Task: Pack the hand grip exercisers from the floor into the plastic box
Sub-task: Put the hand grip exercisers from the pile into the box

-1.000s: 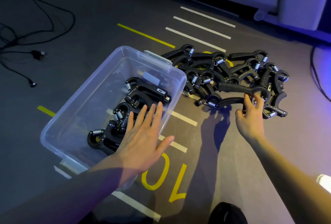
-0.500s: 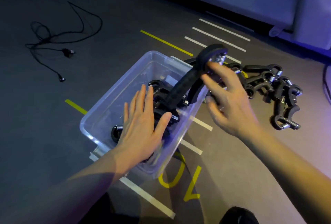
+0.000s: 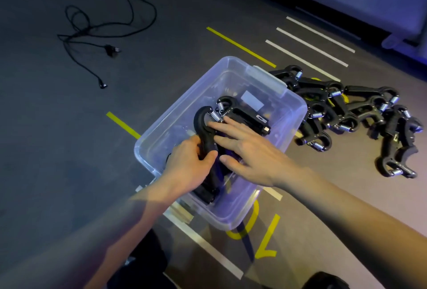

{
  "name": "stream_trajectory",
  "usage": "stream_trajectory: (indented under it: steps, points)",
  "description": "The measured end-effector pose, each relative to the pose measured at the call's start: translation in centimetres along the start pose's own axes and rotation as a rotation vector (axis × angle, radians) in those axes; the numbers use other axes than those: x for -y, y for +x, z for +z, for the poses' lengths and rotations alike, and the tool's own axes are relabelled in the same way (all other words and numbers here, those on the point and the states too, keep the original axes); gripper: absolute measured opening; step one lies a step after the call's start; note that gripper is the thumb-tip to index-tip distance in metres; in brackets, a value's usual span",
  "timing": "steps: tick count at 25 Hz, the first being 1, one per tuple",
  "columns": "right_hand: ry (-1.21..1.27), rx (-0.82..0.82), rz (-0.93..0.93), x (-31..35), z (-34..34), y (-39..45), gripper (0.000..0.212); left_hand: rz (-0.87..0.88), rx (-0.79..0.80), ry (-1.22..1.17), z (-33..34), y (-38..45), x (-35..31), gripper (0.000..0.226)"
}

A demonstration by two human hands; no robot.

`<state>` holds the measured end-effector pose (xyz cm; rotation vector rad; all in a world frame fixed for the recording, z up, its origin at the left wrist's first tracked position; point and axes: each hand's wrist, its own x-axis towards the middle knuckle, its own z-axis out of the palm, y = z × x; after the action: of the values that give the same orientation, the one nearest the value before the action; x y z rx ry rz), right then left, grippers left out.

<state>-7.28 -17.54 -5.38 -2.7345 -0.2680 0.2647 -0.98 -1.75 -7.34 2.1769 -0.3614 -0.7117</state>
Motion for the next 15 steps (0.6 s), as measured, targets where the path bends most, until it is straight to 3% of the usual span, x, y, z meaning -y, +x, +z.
stream_trajectory:
  steps: [4,8,11,15]
  points:
    - [0.219,-0.141,0.146,1.9,0.1,-1.1,0.031,-0.184,-0.087,-0.343,-0.5,0.4,-0.7,0.007]
    - [0.287,-0.022,0.114,3.3,0.7,-2.8,0.016,-0.228,-0.138,-0.426,-0.7,0.5,-1.4,0.015]
    - [0.253,-0.001,0.124,3.6,1.3,-2.6,0.027,-0.248,-0.139,-0.468,-0.2,0.2,-1.5,0.017]
    - [0.248,-0.089,0.198,3.8,1.7,-1.7,0.035,-0.208,-0.125,-0.392,0.3,0.3,-1.1,0.023]
